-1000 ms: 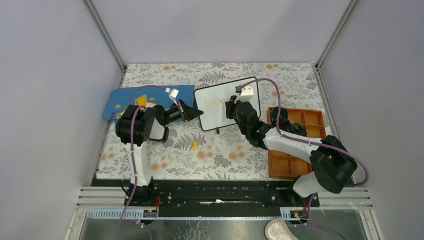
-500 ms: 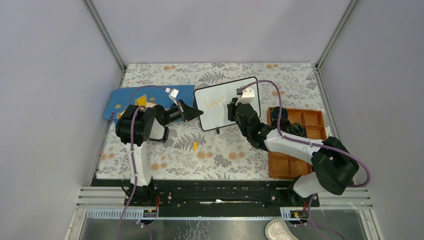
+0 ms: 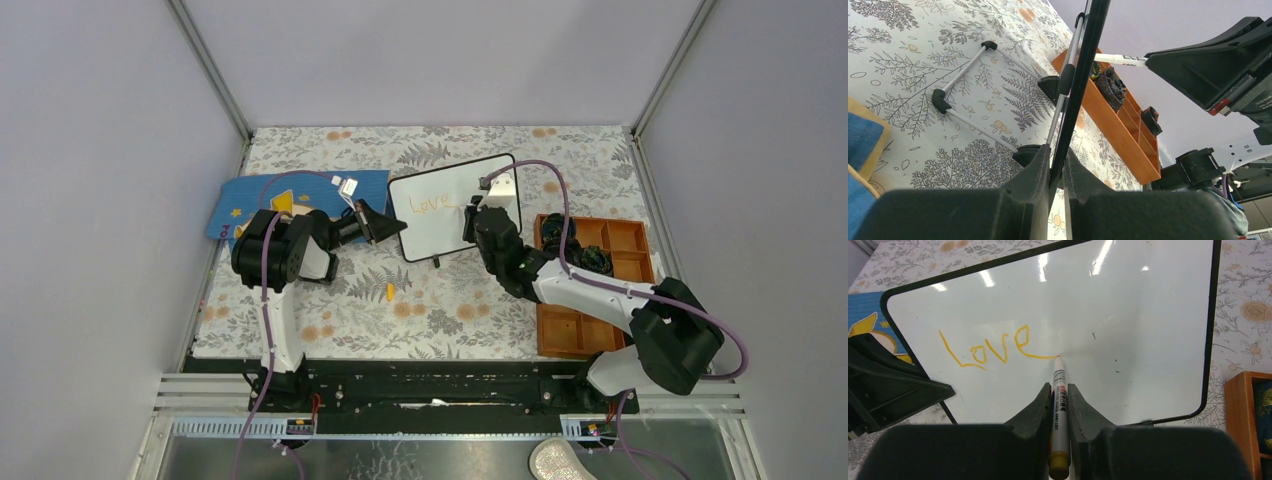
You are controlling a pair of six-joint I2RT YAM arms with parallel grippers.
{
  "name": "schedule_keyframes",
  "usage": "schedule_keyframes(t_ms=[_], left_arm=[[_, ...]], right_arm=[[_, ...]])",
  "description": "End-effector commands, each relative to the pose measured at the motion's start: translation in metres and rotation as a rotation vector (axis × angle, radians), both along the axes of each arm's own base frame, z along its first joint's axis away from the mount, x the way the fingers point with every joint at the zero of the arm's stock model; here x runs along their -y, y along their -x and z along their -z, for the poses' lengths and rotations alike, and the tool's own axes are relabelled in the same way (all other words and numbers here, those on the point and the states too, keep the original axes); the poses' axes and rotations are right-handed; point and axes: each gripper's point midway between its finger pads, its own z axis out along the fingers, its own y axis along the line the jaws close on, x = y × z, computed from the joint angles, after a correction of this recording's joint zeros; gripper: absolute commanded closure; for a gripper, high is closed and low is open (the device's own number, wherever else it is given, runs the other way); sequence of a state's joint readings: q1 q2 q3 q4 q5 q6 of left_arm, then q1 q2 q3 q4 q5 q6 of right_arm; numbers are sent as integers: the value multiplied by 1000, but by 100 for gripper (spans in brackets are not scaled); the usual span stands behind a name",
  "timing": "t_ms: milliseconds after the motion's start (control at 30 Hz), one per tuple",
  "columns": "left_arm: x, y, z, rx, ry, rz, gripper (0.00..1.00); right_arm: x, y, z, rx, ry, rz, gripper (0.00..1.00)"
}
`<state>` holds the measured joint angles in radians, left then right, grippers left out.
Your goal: Write a sentence on the whiteboard
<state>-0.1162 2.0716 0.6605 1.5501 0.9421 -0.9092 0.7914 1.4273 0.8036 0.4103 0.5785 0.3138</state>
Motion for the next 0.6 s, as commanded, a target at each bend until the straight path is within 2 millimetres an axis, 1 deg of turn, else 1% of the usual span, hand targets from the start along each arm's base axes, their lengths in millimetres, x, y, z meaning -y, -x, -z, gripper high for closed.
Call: schedule_keyframes(t_ms=[0, 133, 300, 433, 500, 567], left_arm=[[1, 8, 0, 17, 1, 17, 90], [1, 8, 0, 16, 1, 17, 90], [1, 8, -1, 19, 2, 17, 90], [0, 8, -1, 22, 1, 16, 90], [1, 8, 0, 14, 2, 17, 90], [0, 8, 1, 14, 1, 16, 90]], right_arm=[[4, 1, -35, 73, -71, 3, 100], [1, 10, -57, 111, -108, -41, 100], [8, 20, -86, 183, -123, -65, 100], [19, 26, -94, 212, -101, -66, 100], [22, 27, -94, 215, -86, -63, 100], [21, 26, -91, 192, -83, -68, 100]])
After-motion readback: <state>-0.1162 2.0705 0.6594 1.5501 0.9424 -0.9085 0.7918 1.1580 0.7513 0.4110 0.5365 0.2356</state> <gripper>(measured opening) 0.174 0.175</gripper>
